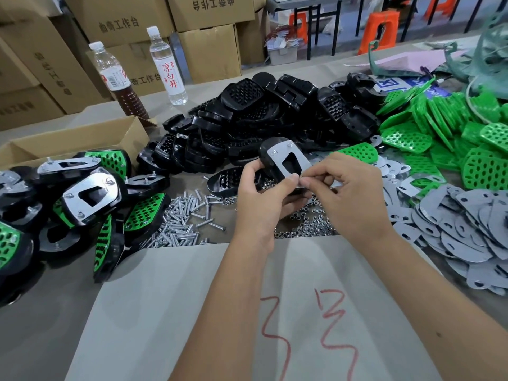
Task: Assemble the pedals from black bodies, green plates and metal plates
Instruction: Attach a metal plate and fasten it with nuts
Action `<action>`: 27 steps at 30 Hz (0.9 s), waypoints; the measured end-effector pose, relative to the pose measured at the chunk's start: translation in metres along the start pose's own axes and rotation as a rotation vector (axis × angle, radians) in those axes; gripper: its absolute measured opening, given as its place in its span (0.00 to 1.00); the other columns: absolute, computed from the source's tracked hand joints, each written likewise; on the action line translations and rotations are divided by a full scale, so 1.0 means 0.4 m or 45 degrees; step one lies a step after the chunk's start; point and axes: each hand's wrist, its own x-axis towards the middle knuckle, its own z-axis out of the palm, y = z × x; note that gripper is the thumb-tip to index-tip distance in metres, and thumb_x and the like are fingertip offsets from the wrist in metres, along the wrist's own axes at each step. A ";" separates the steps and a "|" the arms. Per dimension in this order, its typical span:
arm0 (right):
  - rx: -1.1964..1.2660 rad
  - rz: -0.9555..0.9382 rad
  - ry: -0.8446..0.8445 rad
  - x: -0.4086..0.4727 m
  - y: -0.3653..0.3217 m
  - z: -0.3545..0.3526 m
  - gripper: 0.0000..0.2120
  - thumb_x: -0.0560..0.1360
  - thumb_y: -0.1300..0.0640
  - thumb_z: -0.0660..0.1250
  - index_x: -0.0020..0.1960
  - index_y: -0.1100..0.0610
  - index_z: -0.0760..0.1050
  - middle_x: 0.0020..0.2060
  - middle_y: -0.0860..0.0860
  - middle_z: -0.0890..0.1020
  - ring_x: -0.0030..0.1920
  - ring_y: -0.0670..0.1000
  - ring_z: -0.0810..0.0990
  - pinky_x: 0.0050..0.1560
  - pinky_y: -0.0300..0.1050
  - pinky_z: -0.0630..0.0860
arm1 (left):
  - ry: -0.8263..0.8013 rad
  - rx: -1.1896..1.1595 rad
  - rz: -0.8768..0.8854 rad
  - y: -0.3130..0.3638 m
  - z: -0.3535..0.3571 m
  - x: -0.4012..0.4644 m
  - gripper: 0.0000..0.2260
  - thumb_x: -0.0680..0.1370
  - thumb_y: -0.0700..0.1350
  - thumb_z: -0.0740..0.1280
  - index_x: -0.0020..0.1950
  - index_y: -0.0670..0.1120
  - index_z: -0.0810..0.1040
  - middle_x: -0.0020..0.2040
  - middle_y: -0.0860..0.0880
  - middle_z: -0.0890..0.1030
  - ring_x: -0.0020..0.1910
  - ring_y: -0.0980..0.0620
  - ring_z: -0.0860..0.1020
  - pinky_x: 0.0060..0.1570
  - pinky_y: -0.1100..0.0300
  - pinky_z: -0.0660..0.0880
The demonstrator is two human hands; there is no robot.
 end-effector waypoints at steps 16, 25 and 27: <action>-0.014 -0.047 -0.132 0.001 -0.001 0.004 0.04 0.74 0.66 0.76 0.45 0.59 0.84 0.36 0.49 0.81 0.37 0.50 0.77 0.41 0.43 0.74 | 0.173 0.152 0.028 -0.008 -0.004 0.008 0.16 0.72 0.41 0.74 0.57 0.55 0.76 0.41 0.49 0.84 0.28 0.55 0.72 0.29 0.63 0.71; 0.049 0.046 -0.145 0.001 -0.001 -0.002 0.04 0.73 0.61 0.79 0.43 0.57 0.84 0.35 0.51 0.81 0.36 0.52 0.77 0.40 0.49 0.75 | 0.163 0.204 0.067 -0.007 -0.001 0.005 0.17 0.75 0.38 0.73 0.59 0.53 0.77 0.39 0.51 0.84 0.30 0.54 0.72 0.29 0.65 0.70; 0.011 -0.054 -0.192 0.003 -0.002 -0.006 0.05 0.74 0.65 0.77 0.44 0.57 0.85 0.37 0.49 0.81 0.38 0.48 0.77 0.39 0.41 0.73 | 0.169 0.207 0.063 -0.005 -0.001 0.004 0.16 0.75 0.38 0.73 0.59 0.53 0.77 0.40 0.50 0.84 0.29 0.55 0.72 0.29 0.65 0.70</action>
